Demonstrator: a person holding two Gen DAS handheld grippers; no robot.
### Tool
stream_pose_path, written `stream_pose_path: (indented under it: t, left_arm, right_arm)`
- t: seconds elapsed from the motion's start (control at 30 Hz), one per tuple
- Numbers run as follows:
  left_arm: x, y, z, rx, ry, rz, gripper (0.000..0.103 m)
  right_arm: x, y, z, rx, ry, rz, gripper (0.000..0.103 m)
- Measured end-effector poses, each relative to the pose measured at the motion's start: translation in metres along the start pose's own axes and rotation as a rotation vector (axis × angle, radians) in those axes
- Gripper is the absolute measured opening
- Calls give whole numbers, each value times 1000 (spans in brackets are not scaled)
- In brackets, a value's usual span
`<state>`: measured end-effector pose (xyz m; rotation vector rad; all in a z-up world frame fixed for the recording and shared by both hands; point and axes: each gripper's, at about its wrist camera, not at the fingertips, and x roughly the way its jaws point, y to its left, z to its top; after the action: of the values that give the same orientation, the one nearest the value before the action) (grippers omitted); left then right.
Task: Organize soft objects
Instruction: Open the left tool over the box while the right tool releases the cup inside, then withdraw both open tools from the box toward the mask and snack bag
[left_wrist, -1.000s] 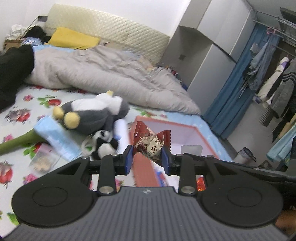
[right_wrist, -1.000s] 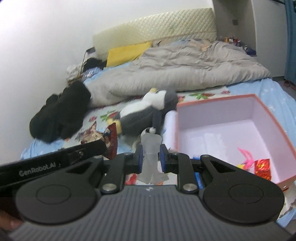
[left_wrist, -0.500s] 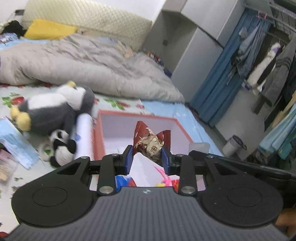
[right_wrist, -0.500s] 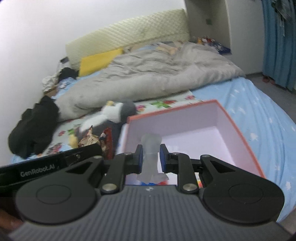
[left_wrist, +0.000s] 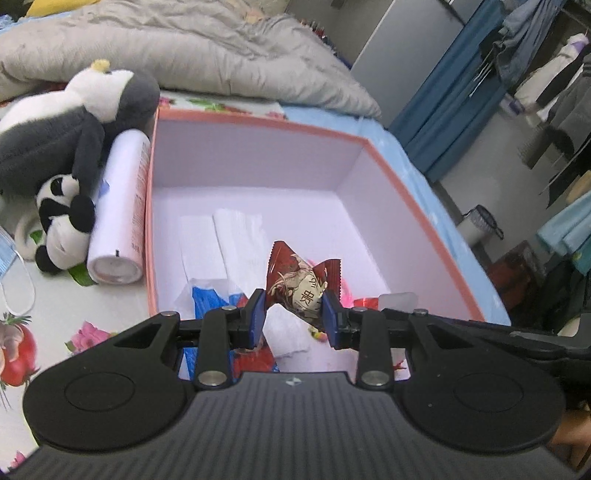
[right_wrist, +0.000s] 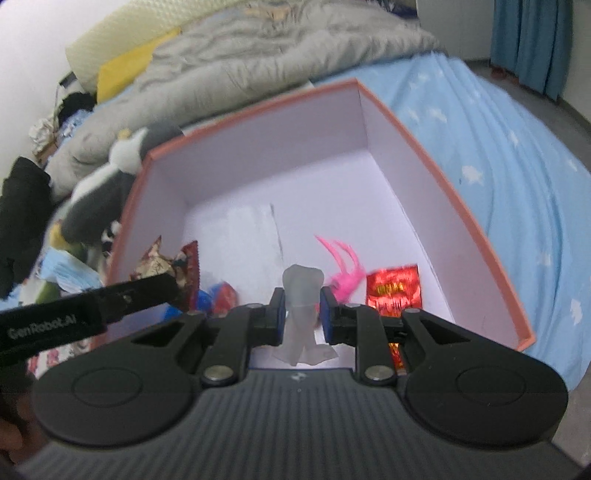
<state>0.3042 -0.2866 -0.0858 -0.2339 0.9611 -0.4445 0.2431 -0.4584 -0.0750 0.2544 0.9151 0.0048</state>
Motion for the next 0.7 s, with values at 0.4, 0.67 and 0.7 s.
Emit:
stream_pose_path:
  t: [0.4,0.67,0.7]
  left_arm:
    - [-12,-4,2,12,-21,-6,52]
    - [-73,-17,2,56,-118,-11,52]
    - [-82,-18,2,61,-130,-12,52]
  right_arm:
    - [14,-17,-3,53,48,16,39]
    - [-26,-6,2,36,-41,26,39]
    - [-32,-3,2,33,-53,31,39]
